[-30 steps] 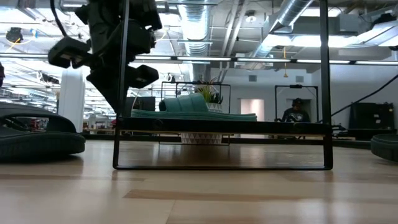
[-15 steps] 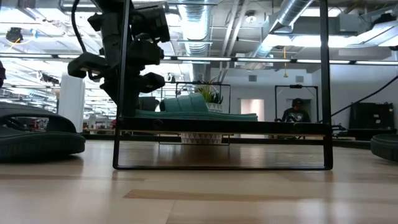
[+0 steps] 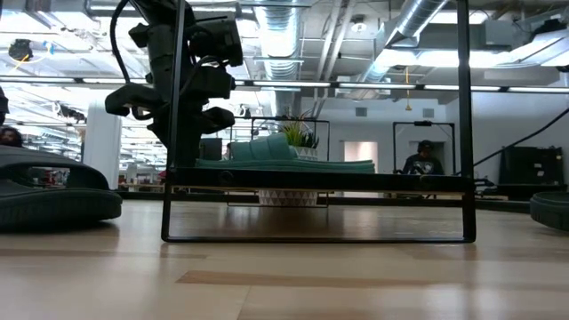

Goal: Pick and place slides into the shelf
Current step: Put the blue slides on the shelf, then put the left black slides on the shelf

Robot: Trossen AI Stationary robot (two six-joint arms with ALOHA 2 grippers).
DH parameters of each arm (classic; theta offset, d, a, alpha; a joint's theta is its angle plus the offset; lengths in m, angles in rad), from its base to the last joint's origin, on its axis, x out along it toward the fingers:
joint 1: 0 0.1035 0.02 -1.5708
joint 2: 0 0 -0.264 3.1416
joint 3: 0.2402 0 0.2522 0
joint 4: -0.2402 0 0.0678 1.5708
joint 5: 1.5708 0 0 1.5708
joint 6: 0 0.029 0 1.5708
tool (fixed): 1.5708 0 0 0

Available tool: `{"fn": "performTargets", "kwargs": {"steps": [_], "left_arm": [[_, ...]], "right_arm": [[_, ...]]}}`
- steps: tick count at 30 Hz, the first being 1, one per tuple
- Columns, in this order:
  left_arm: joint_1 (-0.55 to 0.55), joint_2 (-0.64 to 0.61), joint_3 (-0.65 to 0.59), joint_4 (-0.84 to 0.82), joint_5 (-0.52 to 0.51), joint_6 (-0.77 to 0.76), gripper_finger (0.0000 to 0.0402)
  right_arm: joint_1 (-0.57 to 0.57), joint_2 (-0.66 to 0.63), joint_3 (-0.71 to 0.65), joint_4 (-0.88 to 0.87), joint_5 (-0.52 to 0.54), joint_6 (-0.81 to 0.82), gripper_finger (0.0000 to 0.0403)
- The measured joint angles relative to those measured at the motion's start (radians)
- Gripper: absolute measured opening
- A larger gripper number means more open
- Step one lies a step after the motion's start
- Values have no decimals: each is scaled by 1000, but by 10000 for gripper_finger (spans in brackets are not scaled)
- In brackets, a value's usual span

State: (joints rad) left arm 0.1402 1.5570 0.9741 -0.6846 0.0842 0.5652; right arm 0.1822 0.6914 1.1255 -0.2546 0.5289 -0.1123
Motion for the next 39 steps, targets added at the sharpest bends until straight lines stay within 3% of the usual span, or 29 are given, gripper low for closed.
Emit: {"fn": "performTargets", "kwargs": {"steps": [23, 31, 39], "left_arm": [[77, -5, 84, -69, -21, -13, 0], [76, -5, 84, -90, 28, -76, 0], [77, -94, 84, -118, 1, -126, 0]], "right_arm": [[0, 1, 0, -93, -1, 88, 256], [0, 2, 0, -107, -4, 99, 256], [0, 9, 0, -334, 16, 256, 256]]}}
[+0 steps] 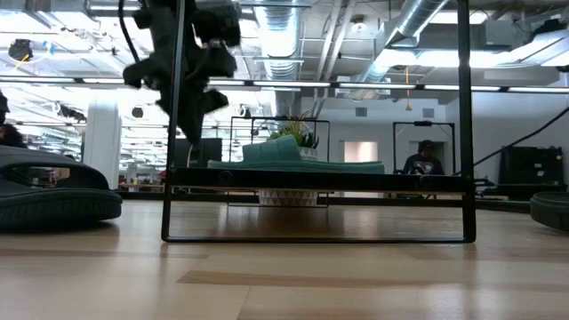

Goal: Pick and place slides into the shelf
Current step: Put the left black slides on the shelf

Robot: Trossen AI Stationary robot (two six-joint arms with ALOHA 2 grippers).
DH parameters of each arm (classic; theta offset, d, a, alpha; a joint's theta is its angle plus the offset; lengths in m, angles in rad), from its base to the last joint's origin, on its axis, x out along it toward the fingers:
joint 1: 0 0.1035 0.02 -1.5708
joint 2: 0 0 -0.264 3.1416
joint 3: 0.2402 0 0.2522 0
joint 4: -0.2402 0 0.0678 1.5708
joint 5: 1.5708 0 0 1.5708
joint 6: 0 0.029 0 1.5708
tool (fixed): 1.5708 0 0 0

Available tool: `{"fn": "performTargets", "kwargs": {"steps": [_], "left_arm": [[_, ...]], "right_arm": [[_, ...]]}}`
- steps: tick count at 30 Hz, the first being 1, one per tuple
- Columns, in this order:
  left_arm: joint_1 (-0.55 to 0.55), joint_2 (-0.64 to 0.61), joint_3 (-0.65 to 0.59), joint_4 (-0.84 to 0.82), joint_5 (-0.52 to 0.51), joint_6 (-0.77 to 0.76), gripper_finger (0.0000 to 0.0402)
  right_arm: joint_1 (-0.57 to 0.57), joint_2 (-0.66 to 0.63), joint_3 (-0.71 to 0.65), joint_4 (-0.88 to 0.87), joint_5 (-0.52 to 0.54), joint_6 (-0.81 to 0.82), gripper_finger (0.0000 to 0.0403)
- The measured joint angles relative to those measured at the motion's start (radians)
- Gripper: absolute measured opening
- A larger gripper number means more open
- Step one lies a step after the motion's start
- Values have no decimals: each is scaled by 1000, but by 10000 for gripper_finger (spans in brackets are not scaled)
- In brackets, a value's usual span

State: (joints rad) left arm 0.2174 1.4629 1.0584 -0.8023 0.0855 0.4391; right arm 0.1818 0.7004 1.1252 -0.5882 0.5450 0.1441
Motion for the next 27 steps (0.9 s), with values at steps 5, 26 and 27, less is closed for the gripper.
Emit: {"fn": "performTargets", "kwargs": {"steps": [5, 26, 27], "left_arm": [[15, -158, 0, 7, 45, -66, 0], [-75, -962, -286, 234, 134, -619, 0], [-86, -987, -312, 252, 132, -646, 0]], "right_arm": [[0, 0, -1, -219, 10, 162, 256], [131, 8, -260, -327, 155, 595, 256], [147, 4, -284, -323, 173, 633, 256]]}}
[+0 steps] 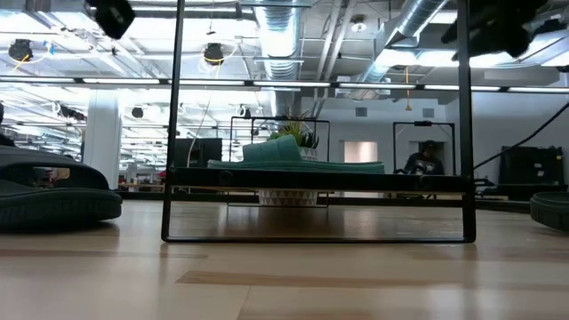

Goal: Pick and place slides into the shelf
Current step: Put the left black slides on the shelf

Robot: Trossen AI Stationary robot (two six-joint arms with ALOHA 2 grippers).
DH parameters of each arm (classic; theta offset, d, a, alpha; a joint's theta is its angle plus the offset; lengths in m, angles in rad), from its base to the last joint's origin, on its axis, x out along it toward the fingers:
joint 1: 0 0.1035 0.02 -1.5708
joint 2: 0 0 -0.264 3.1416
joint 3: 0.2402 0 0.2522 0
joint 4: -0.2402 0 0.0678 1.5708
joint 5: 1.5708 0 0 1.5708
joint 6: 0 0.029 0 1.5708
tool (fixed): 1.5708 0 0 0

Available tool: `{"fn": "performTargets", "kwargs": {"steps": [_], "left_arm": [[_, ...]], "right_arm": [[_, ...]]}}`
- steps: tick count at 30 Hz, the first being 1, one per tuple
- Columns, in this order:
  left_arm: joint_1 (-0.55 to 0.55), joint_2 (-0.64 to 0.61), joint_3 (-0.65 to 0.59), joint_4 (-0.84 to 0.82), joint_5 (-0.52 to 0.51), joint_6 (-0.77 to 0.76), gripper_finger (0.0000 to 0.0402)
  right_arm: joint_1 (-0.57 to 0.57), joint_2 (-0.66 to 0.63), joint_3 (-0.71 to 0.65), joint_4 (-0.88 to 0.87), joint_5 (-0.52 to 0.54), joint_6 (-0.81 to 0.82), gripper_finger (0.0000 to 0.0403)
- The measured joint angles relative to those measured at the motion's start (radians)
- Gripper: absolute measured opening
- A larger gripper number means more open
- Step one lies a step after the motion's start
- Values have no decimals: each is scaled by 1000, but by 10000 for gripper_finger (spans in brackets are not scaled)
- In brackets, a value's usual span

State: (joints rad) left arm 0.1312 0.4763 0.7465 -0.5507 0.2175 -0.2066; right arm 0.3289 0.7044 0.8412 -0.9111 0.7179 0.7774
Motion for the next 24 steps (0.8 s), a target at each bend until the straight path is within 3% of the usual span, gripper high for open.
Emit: {"fn": "performTargets", "kwargs": {"steps": [7, 15, 24], "left_arm": [[-89, -101, -130, 41, 69, -242, 0], [-155, -117, -161, -105, 146, -517, 3], [-177, -117, -161, -239, 189, -679, 74]], "right_arm": [[101, -4, -93, -32, 69, 246, 256], [151, -5, -95, -45, 72, 323, 256], [163, 6, -95, -45, 69, 360, 256]]}}
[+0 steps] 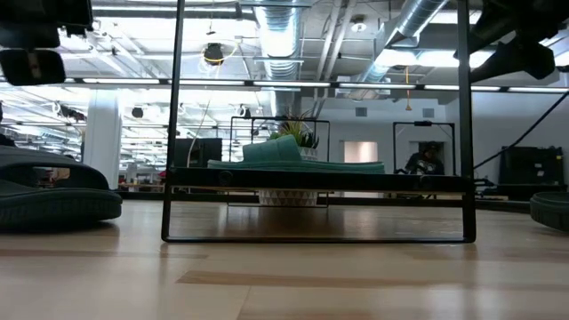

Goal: Pick and place slides into the shelf
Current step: Put the left black slides on the shelf

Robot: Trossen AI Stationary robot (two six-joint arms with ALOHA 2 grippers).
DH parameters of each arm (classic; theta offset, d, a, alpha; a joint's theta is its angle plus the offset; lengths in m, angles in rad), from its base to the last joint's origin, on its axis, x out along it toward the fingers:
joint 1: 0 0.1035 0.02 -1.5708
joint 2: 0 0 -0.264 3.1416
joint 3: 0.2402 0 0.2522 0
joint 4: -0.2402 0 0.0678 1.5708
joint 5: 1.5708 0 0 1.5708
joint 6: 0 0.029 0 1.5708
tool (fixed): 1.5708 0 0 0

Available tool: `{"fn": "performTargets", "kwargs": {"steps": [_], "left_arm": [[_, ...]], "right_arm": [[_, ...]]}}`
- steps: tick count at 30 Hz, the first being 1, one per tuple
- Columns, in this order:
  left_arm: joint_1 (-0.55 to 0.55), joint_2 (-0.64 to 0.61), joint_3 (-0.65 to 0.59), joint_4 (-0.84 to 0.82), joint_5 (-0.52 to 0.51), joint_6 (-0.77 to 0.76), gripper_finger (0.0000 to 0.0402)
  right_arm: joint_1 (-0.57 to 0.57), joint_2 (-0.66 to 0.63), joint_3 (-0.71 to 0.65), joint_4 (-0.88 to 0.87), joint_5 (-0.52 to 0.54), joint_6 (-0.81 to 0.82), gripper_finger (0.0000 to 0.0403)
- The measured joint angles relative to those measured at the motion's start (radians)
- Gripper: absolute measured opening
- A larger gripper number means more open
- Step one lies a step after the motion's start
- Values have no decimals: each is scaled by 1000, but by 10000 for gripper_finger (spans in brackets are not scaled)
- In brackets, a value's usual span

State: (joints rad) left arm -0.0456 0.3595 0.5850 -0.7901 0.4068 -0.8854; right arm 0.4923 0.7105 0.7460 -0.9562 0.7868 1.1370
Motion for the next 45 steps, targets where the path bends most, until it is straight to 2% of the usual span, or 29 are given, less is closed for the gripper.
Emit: {"fn": "performTargets", "kwargs": {"steps": [6, 13, 17, 21, 26, 34, 42, 45], "left_arm": [[0, 0, 0, -28, 32, -71, 134], [0, 0, 0, -46, 52, -163, 168], [0, -1, -15, -50, 18, -184, 173], [-7, 1, -125, -51, 56, -258, 174], [-36, 0, -227, 177, 99, -296, 174], [-87, 8, -319, 239, 68, -341, 174], [-114, 32, -393, 385, -47, -380, 174], [-115, 66, -414, 419, -36, -380, 174]], "right_arm": [[0, 23, 0, 15, -22, 0, 256], [18, 58, 0, 15, -38, 16, 256], [36, 78, 0, 14, -34, 24, 256], [56, 100, 0, -2, -26, 67, 256], [86, 122, 0, -13, -26, 101, 256], [110, 121, 0, -58, -26, 156, 256], [109, 122, 0, -62, -26, 150, 256], [109, 122, 0, -62, -26, 149, 256]]}}
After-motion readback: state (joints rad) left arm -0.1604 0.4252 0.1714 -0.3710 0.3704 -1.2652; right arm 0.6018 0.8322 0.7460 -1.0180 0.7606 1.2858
